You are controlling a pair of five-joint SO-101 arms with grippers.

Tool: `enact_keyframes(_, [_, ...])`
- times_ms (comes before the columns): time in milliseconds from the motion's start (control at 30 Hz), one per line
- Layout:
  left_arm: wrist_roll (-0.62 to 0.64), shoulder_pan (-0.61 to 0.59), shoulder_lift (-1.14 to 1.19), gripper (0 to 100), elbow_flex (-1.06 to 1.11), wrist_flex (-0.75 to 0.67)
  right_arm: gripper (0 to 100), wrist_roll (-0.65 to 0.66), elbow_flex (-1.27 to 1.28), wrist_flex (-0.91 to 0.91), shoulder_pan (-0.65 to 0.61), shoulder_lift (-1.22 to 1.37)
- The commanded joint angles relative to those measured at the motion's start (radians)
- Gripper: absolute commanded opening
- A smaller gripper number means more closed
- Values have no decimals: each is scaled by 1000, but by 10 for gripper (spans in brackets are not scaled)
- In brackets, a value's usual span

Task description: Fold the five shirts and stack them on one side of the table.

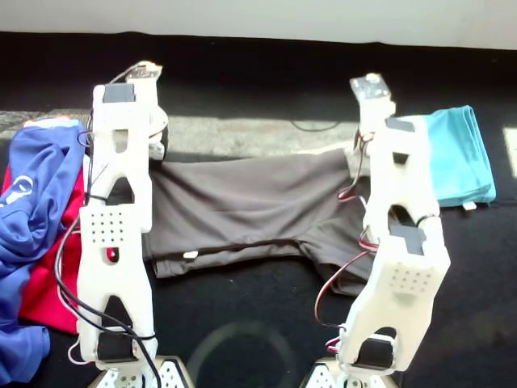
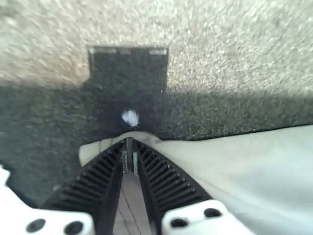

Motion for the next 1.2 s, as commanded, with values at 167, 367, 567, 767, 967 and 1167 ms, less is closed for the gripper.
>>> enact_keyframes(167, [11,39,-93,8,-71,100,6,-6,-294,315,-1,-12])
enact_keyframes(367, [28,145,-484,9,372,97,6,-6,-518,541,-1,-12])
enact_keyframes(567, [44,173,-796,9,846,52,6,-5,-737,710,12,-22])
enact_keyframes(767, [43,148,-984,9,1363,-233,6,-2,-607,708,30,-199])
enact_keyframes(967, [43,148,-1113,9,1738,-516,6,38,-154,659,-39,-513])
enact_keyframes(1167, [44,154,-1179,9,1850,-552,6,51,484,349,-56,-799])
